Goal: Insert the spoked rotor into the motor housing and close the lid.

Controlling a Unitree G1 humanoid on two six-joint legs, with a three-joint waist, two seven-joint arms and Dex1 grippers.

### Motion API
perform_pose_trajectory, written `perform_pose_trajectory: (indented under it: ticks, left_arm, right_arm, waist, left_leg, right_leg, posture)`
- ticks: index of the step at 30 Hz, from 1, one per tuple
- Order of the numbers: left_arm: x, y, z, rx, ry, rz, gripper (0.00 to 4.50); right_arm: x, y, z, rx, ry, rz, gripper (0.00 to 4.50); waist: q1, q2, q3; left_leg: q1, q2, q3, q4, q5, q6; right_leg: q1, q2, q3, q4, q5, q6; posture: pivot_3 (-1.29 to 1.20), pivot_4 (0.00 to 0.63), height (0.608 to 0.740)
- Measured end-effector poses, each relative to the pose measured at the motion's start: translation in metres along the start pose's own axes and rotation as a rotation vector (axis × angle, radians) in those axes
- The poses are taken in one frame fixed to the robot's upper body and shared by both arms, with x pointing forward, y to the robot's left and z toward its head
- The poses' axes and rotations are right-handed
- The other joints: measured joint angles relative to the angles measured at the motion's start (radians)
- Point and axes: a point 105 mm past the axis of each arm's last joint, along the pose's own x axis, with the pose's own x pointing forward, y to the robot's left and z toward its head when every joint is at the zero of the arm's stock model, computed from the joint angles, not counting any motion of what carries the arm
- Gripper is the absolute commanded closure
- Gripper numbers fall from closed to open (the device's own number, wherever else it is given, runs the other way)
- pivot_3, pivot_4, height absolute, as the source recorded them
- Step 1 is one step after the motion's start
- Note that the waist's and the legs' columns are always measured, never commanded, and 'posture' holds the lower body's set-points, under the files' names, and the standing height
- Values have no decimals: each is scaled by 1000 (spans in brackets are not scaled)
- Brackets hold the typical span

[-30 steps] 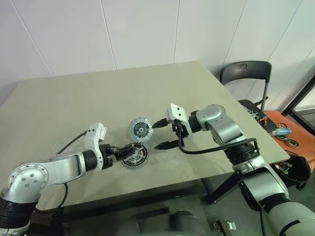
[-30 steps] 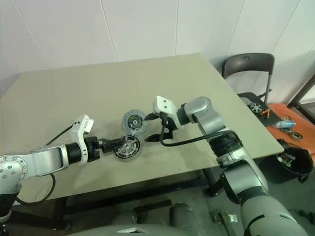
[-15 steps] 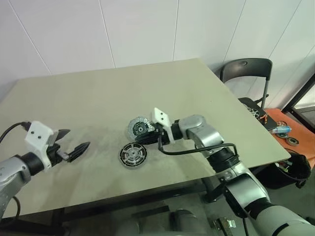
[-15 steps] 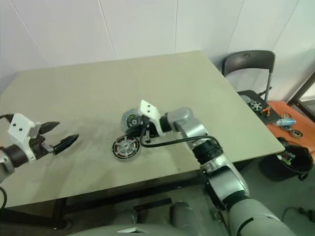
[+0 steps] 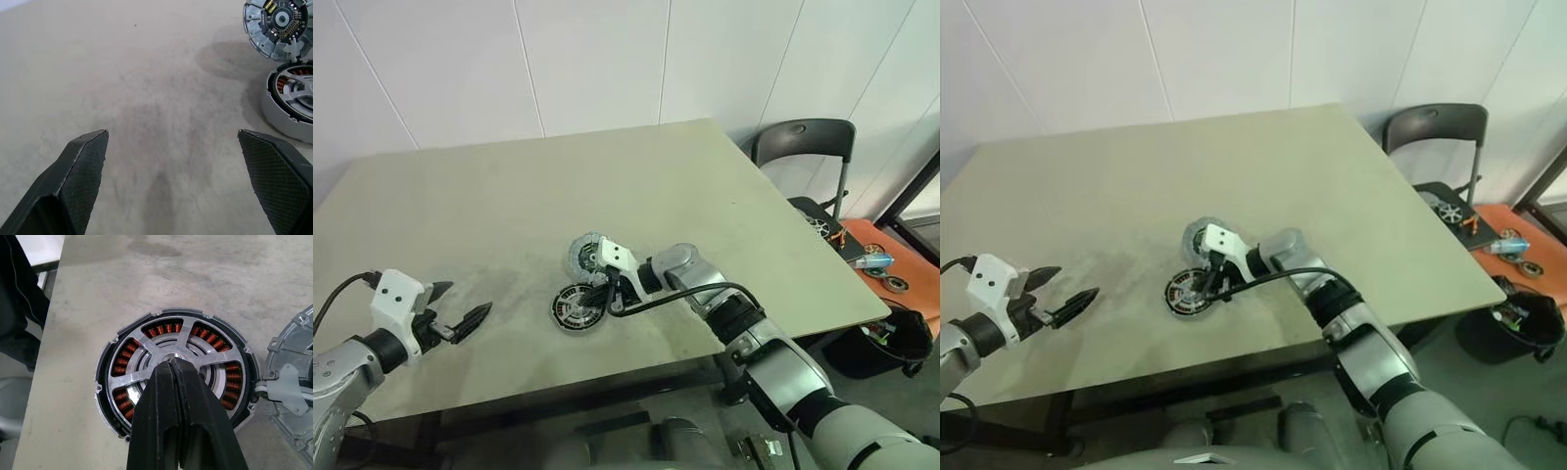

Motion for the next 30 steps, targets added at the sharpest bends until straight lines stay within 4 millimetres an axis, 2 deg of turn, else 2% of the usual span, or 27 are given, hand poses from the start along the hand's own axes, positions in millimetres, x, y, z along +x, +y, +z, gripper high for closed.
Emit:
perform_pose_trajectory:
  ticks: [2, 6, 7, 10, 14, 17, 21, 30]
  left_arm:
    - [0, 0, -1, -2, -1, 5, 0]
    - [1, 0, -1, -3, -6, 11, 0]
    - [1, 0, -1, -3, -7, 11, 0]
    - [1, 0, -3, -6, -7, 17, 0]
    - [2, 0, -3, -6, -12, 22, 0]
    - [2, 0, -3, -8, -14, 25, 0]
    - [2, -2, -1, -5, -21, 22, 0]
    - [0, 0, -2, -9, -26, 44, 0]
  right_arm:
    - [-6, -3, 10, -38, 9, 4, 4470]
    - [-30, -8, 52, -282, 24, 29, 4470]
    - [-34, -6, 56, -329, 37, 47, 4470]
    - [-44, 1, 48, -474, 141, 144, 3891]
    - [-41, 7, 35, -626, 256, 261, 2508]
    - [-40, 7, 37, -785, 332, 318, 1440]
    - [-33, 9, 30, -909, 394, 385, 78]
    - [-17, 6, 6, -1062, 480, 425, 17]
  waist:
    - [-1, 0, 0]
    - [-1, 0, 0]
    - [-1, 0, 0]
    - [1, -1, 0]
    - [-5, 0, 0]
    - [-11, 0, 0]
    - [-19, -1, 0]
    - [-23, -1, 0]
  left_leg:
    - [0, 0, 0, 0, 0, 0]
    - [0, 0, 0, -1, 0, 0]
    - [0, 0, 0, -1, 0, 0]
    - [-1, 0, 0, -1, 0, 0]
    - [0, 0, 0, 0, 0, 0]
    - [1, 0, -1, 0, 0, 0]
    - [1, 0, -1, 0, 0, 0]
    - [2, 0, -1, 0, 0, 0]
  right_leg:
    - [0, 0, 0, 0, 0, 0]
    - [0, 0, -1, 0, 1, 2]
    - [0, 0, -1, -1, 1, 2]
    - [0, 0, -1, -1, 2, 3]
    - [0, 0, 0, 1, 2, 3]
    - [0, 0, 0, 2, 2, 2]
    - [0, 0, 0, 3, 2, 2]
    - [0, 0, 0, 4, 4, -2]
  posture:
    - [0, 0, 740]
    - [0, 0, 740]
    - [0, 0, 740]
    - [0, 0, 740]
    - [0, 0, 740]
    - [0, 0, 740]
    - [0, 0, 740]
    - [0, 0, 740]
